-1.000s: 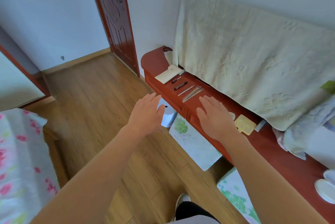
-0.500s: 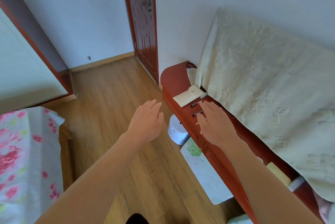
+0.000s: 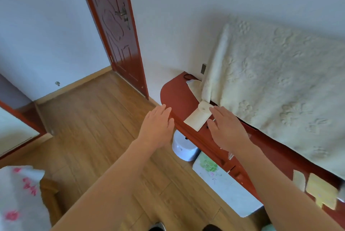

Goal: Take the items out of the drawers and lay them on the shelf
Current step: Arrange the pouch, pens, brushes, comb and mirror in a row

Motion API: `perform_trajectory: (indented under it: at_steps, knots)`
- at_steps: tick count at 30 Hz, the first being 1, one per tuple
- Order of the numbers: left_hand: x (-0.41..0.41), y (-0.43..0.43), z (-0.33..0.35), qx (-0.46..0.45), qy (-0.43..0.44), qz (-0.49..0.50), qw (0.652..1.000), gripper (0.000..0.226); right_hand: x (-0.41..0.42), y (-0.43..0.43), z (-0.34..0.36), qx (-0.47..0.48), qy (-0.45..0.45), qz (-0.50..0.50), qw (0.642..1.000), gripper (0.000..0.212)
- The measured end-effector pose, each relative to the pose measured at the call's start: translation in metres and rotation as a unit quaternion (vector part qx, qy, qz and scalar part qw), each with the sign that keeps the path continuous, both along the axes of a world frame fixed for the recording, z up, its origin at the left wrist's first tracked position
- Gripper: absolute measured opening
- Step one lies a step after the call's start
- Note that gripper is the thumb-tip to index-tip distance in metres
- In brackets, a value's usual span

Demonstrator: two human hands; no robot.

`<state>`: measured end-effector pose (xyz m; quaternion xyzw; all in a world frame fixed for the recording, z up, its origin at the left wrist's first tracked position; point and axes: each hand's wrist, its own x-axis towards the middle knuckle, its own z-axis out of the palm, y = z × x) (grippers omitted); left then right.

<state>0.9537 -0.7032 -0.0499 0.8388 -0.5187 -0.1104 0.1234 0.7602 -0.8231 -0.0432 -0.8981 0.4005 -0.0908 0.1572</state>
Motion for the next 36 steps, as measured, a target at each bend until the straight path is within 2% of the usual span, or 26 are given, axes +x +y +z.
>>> perform_trajectory:
  at_steps: [6,8,14,18,28,36]
  knots:
    - [0.014,-0.049,-0.003,-0.002,-0.015,-0.102,0.995,0.052,-0.008,-0.005,-0.002,0.011,-0.001,-0.078,0.997,0.059]
    - [0.006,-0.067,-0.007,-0.007,-0.016,-0.133,0.991,0.052,-0.017,-0.011,-0.003,0.01,0.007,-0.102,0.995,0.052]
    - [-0.036,-0.12,-0.011,-0.02,-0.039,-0.221,0.974,0.046,-0.055,-0.041,-0.016,0.019,0.025,-0.145,0.989,0.053]
    - [-0.053,-0.148,-0.026,-0.014,-0.035,-0.243,0.969,0.044,-0.072,-0.064,-0.031,0.046,0.017,-0.163,0.985,0.054]
    - [-0.084,-0.209,-0.08,0.078,0.027,-0.32,0.944,0.052,-0.103,-0.091,-0.077,0.12,0.045,-0.262,0.957,0.056]
    - [-0.099,-0.231,-0.125,0.124,0.041,-0.38,0.916,0.053,-0.105,-0.099,-0.121,0.171,0.056,-0.327,0.927,0.056]
